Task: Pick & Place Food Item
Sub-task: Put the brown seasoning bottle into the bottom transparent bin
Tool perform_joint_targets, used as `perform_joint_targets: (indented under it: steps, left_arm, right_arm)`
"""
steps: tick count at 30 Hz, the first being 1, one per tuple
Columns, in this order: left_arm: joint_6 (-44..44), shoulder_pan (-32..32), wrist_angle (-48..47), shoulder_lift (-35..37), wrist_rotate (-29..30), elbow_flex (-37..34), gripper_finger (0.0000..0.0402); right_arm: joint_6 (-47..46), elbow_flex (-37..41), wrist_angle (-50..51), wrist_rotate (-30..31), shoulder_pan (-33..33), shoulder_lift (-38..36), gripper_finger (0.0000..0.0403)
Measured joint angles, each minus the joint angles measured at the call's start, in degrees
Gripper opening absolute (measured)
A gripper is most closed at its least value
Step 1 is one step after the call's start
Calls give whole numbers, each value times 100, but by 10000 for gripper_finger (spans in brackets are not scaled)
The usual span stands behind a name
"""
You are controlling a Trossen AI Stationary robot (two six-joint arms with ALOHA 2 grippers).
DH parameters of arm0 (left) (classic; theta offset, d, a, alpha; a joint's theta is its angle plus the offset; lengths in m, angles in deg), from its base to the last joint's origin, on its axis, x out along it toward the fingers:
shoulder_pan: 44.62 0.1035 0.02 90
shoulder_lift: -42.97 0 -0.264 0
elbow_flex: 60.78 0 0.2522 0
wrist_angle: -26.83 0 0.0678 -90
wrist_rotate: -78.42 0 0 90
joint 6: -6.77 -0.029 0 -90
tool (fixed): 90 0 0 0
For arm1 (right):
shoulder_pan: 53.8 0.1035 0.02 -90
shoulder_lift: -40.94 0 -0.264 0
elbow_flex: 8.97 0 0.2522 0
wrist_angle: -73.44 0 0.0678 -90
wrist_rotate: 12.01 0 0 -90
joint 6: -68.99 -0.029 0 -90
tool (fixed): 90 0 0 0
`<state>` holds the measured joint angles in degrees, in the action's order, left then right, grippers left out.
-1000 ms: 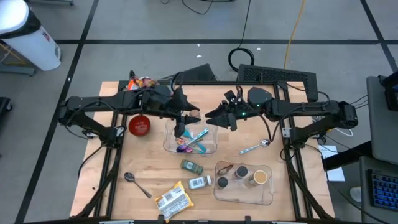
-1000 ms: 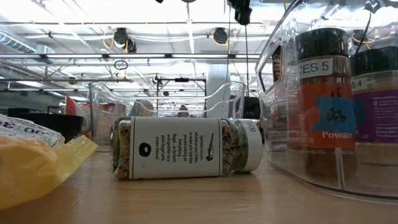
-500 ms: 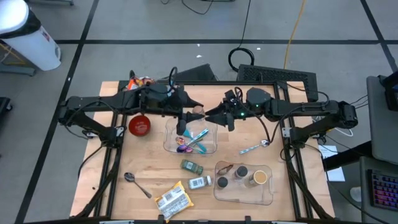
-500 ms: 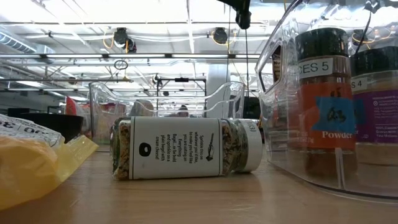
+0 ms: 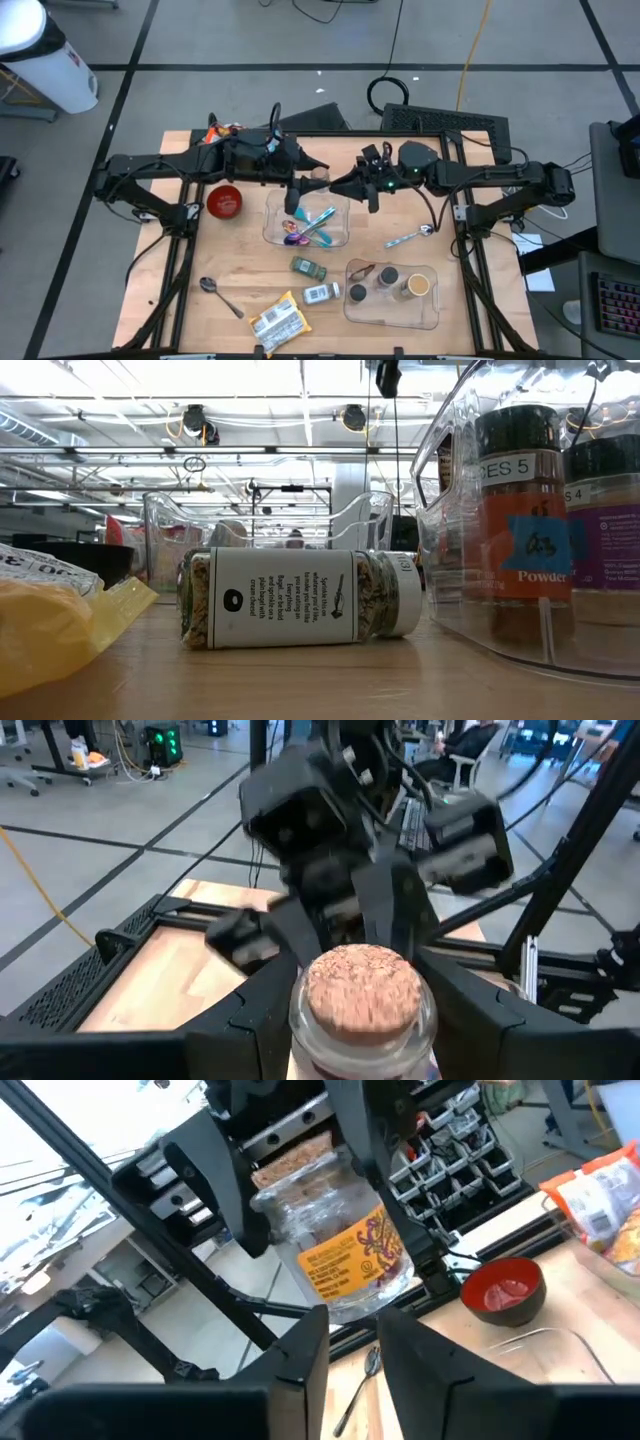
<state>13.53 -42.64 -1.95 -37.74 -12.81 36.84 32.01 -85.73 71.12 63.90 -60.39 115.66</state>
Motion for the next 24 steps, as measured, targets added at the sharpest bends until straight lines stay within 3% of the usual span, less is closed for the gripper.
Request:
perform_joint_targets:
  steps: [15,24]
  left_arm:
    - [231,75,581,-259,-122,0,179]
    - [109,71,323,-215,-141,0,179]
  right_arm:
    - [20,9,-273,24,80,129,56]
    - [42,7,-133,-155,53,130,56]
